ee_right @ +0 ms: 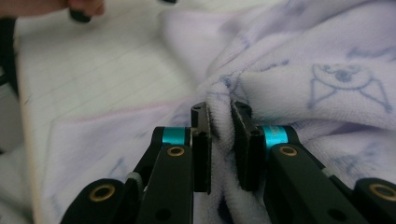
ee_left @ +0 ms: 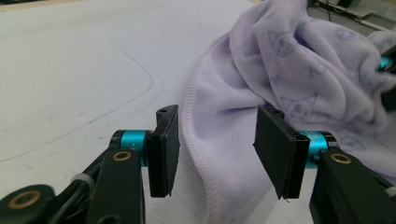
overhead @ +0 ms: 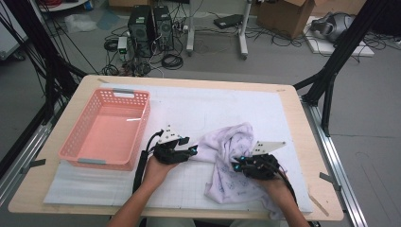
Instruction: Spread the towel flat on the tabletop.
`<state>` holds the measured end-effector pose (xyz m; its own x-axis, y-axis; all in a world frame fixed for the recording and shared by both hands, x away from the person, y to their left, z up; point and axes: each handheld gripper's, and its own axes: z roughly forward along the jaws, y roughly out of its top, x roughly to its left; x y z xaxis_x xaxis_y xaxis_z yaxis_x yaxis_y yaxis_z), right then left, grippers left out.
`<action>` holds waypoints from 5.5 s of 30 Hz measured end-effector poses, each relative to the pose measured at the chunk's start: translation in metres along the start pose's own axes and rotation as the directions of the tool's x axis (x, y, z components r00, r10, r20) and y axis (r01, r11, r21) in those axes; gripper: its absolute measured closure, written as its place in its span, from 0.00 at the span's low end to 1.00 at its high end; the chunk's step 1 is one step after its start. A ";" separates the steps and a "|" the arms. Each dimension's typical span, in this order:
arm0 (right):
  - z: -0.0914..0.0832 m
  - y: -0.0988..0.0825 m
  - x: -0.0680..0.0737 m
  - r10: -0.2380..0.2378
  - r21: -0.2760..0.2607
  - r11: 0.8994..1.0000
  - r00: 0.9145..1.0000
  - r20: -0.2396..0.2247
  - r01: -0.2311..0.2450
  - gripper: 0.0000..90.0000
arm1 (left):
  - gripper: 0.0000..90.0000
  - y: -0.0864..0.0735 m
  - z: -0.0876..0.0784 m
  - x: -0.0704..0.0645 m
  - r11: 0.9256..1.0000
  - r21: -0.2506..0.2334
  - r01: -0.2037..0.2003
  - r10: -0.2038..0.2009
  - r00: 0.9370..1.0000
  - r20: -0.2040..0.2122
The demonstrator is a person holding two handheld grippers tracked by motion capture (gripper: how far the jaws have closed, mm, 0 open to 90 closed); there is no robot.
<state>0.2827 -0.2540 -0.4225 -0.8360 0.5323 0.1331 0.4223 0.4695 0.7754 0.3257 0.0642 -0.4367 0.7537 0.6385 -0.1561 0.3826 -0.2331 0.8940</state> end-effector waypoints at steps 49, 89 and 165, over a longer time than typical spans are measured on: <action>-0.023 0.014 -0.091 0.306 -0.054 0.952 0.913 0.270 -0.303 0.62 | 0.94 -0.018 -0.027 -0.024 0.986 0.159 -0.059 0.046 0.995 0.085; -0.034 0.038 -0.079 0.217 -0.133 0.975 0.895 0.390 -0.179 0.79 | 0.43 0.009 0.052 -0.006 0.988 0.146 0.055 -0.054 0.999 -0.010; -0.069 -0.039 -0.081 0.375 -0.200 0.924 0.875 0.307 -0.326 0.55 | 0.94 0.035 0.092 -0.018 0.942 0.313 -0.122 0.082 0.987 0.137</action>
<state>0.3096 -0.3640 -0.4210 -0.4652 0.8581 0.2173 0.5923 0.1194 0.7968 0.3749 -0.0227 -0.4409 0.8488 0.5104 -0.1383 0.4358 -0.5272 0.7294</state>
